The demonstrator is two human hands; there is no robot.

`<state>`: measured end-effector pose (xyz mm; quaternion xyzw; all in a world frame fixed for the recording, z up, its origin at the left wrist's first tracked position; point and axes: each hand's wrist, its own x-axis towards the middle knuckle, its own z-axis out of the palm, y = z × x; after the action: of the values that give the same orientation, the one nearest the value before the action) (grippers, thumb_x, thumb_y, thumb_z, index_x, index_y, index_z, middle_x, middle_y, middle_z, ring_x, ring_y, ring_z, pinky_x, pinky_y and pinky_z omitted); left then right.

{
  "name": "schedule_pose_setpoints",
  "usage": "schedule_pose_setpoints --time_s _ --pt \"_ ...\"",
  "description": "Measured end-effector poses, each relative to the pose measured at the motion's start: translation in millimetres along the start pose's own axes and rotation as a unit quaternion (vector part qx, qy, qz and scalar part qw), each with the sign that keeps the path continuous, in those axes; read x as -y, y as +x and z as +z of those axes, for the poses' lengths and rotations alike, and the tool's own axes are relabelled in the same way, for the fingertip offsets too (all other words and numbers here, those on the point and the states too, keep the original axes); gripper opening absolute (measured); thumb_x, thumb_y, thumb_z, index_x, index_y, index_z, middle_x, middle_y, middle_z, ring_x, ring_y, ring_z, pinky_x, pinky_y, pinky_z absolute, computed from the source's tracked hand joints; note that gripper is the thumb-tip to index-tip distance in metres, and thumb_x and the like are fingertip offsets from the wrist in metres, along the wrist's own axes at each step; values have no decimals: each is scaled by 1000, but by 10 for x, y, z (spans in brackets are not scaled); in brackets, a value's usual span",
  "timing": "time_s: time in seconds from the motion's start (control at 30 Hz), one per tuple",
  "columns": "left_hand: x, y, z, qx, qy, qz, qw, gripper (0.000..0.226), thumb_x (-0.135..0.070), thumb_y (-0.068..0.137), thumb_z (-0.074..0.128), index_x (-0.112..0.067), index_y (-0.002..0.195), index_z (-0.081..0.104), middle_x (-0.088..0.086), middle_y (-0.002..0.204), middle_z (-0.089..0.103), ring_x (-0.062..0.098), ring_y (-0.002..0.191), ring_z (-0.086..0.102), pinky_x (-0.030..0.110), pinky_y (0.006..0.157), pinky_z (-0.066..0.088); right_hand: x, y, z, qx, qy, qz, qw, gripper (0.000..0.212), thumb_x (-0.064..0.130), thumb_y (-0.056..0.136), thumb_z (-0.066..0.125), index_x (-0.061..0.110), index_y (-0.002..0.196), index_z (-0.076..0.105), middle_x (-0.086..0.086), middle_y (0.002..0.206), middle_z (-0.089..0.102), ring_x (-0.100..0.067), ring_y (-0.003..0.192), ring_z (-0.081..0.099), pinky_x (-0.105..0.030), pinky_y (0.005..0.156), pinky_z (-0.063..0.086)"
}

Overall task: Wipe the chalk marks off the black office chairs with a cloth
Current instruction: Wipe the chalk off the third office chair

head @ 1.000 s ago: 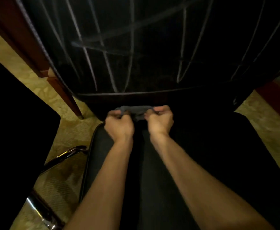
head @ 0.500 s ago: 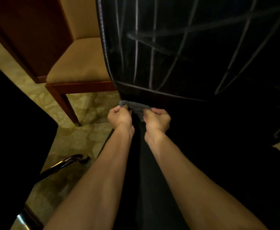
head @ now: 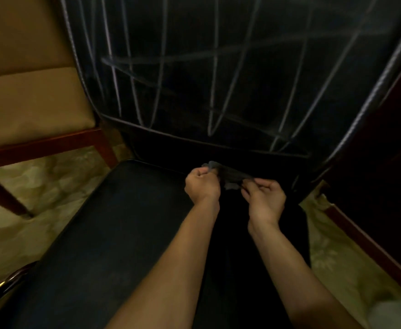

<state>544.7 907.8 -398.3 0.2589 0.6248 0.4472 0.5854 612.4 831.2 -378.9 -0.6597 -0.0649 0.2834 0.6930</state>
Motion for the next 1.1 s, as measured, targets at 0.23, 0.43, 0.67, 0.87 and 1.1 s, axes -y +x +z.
schedule_pose_setpoints --time_s 0.23,0.43,0.67,0.87,1.1 --pt "449 -897 401 83 19 31 996 9 -10 88 72 -18 91 68 5 92 73 17 86 72 33 86 60 124 115 -935 -77 10 -64 995 25 -2 88 67 18 83 53 -8 80 66 -22 76 68 -28 69 54" --pt "914 -1553 582 196 109 110 968 9 -17 91 71 -18 99 67 -1 96 71 11 88 71 29 83 60 14 227 -1768 -133 -35 -88 987 25 2 91 65 23 89 51 -13 86 64 -28 77 66 -35 72 53" --pt "729 -1590 622 178 101 179 962 4 -24 94 68 -25 95 64 -2 91 69 14 85 72 43 78 62 124 193 -1873 -26 -77 -150 985 19 10 91 69 21 88 54 -1 85 63 -5 77 64 -24 71 52" --pt "630 -1462 757 134 124 182 966 9 -24 93 70 -24 87 64 1 78 70 18 76 74 45 76 62 52 398 -1523 -27 -92 -98 991 19 21 91 68 23 94 50 -1 94 64 -19 86 65 -34 76 53" --pt "630 -1359 701 130 201 123 963 13 -16 92 69 -12 82 61 13 86 71 20 72 73 36 66 63 -177 333 -1598 -23 -173 -139 975 21 8 89 67 16 91 48 9 83 54 -2 73 52 -15 60 38"
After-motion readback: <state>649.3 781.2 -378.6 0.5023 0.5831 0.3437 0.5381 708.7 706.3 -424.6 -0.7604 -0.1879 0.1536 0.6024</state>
